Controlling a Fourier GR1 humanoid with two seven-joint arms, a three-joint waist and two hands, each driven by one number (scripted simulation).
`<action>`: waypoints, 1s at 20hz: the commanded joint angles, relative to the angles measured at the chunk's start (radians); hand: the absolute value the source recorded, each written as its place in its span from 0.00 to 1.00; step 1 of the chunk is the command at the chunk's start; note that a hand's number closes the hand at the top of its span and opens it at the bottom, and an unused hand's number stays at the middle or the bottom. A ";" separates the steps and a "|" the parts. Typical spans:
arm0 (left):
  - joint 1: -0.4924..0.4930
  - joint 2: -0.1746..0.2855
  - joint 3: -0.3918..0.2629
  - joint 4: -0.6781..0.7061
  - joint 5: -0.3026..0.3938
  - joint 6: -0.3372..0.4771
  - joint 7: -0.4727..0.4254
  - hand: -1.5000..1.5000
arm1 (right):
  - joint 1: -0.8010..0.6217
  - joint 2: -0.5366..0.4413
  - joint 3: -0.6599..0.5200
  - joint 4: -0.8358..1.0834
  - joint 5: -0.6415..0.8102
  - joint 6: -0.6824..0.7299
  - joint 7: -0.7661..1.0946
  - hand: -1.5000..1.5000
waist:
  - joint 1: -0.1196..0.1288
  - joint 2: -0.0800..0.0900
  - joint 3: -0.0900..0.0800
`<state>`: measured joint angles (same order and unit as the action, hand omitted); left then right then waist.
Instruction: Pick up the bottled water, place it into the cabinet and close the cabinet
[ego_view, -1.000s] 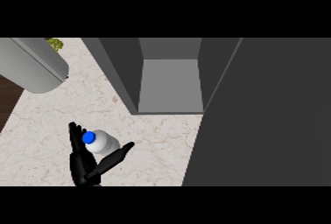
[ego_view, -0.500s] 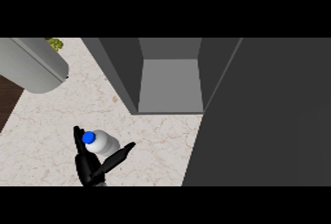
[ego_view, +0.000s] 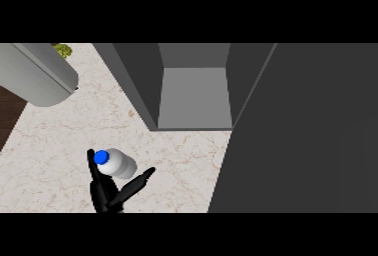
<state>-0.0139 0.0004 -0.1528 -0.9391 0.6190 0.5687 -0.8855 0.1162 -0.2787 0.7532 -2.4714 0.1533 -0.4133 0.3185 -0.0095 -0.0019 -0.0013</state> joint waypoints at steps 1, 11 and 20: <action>-0.043 0.000 -0.001 0.062 0.064 -0.068 -0.065 0.00 | -0.009 -0.007 0.001 -0.122 0.103 -0.004 0.091 0.00 | 0.000 0.000 0.000; -0.104 0.000 -0.013 0.156 0.165 -0.151 -0.169 1.00 | -0.014 -0.012 -0.006 -0.080 0.090 0.000 0.067 0.00 | -0.001 0.001 0.000; -0.080 0.123 -0.079 0.100 0.078 -0.382 -0.018 1.00 | -0.008 -0.051 0.016 -0.093 0.081 -0.024 0.048 0.00 | -0.007 -0.003 0.000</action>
<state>-0.0898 0.0374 -0.1789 -0.8446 0.7275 0.3242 -0.9697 0.1064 -0.3081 0.7613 -2.4684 0.1548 -0.4407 0.3181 -0.0124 -0.0035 -0.0009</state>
